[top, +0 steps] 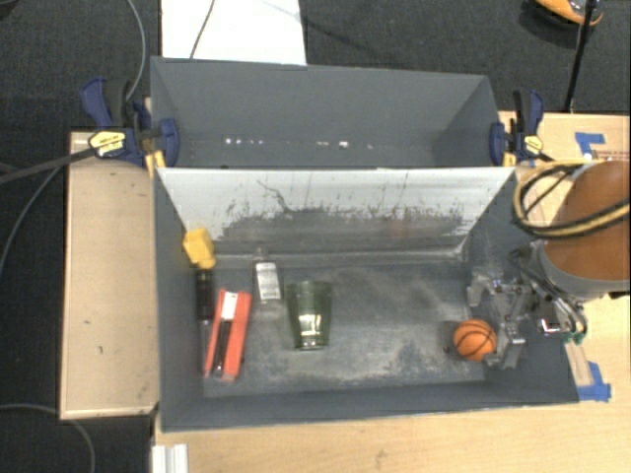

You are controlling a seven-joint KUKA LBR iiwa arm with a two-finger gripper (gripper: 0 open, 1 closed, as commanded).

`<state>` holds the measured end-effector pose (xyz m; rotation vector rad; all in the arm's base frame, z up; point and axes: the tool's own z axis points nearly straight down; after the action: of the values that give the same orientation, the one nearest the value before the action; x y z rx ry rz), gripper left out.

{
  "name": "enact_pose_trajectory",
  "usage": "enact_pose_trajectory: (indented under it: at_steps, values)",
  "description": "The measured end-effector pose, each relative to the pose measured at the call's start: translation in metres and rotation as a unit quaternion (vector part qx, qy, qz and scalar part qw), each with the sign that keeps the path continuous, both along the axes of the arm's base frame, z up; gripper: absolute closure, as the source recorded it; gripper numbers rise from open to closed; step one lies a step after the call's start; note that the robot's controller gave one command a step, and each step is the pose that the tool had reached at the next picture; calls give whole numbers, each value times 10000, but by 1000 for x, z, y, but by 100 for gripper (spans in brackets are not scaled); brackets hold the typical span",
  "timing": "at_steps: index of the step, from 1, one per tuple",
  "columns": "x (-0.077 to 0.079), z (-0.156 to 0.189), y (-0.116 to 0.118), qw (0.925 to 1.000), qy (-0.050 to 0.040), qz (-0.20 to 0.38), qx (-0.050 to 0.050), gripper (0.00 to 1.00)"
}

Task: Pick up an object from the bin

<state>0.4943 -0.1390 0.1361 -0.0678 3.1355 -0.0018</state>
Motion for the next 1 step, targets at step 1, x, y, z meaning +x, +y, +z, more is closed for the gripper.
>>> enact_pose_trajectory:
  at_steps: [1]
  values:
    - [-7,-41,-4,9999,34,157,10,0]
